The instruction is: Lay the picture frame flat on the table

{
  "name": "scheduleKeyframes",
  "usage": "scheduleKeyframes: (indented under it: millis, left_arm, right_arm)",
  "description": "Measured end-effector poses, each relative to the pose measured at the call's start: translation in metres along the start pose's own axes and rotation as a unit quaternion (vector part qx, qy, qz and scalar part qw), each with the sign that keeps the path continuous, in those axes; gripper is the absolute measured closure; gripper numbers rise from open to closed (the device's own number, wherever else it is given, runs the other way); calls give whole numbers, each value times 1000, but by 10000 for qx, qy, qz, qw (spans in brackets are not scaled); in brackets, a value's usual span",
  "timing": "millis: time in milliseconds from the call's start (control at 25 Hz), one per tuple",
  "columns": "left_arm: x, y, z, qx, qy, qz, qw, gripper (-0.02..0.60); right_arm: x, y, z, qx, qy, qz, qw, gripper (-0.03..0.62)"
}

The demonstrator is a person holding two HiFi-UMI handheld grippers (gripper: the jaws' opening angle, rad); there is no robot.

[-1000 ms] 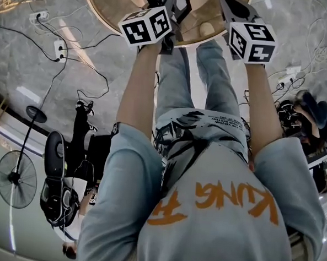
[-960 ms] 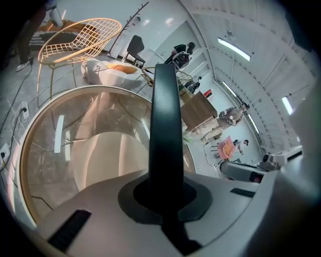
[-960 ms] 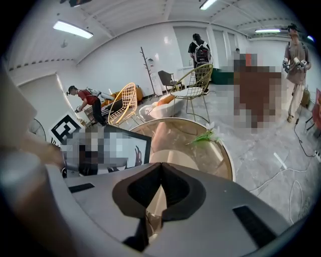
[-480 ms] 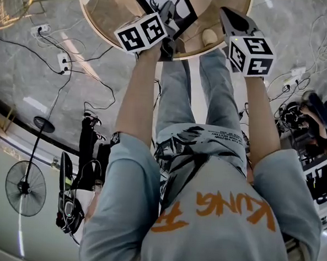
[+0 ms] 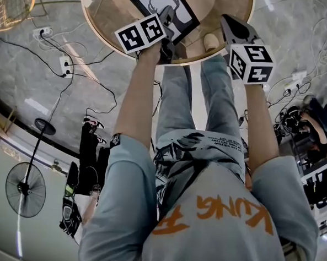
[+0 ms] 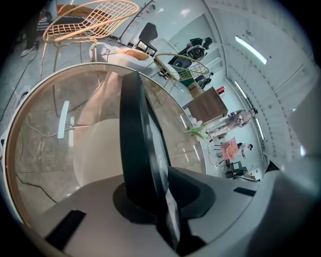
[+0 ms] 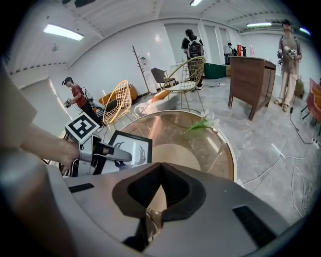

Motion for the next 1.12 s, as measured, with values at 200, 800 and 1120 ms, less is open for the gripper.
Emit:
scheduleKeyframes:
  millis: [200,800,1120]
  left_arm:
    - [-6,2,12,263,353,261,9987,431]
    - [-43,-14,51,419,56,460,9980,252]
    - [-53,-35,82,512,-551,91,9971,249]
  right_arm:
    - [-7,2,9,65,-18,90,9999,597]
    - [-7,6,35,313,-380,361,9981,597]
    - [-8,22,62,626,-756,588,9934,597]
Point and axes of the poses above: the fingertips, and each gripper's own axes: y forward along the fingers, z to its left, x out of its top, the point moved 3 cm from there along -y, backward along the fingers, and after that the axes turned 11 degrees about x, right-handed, at the moved point
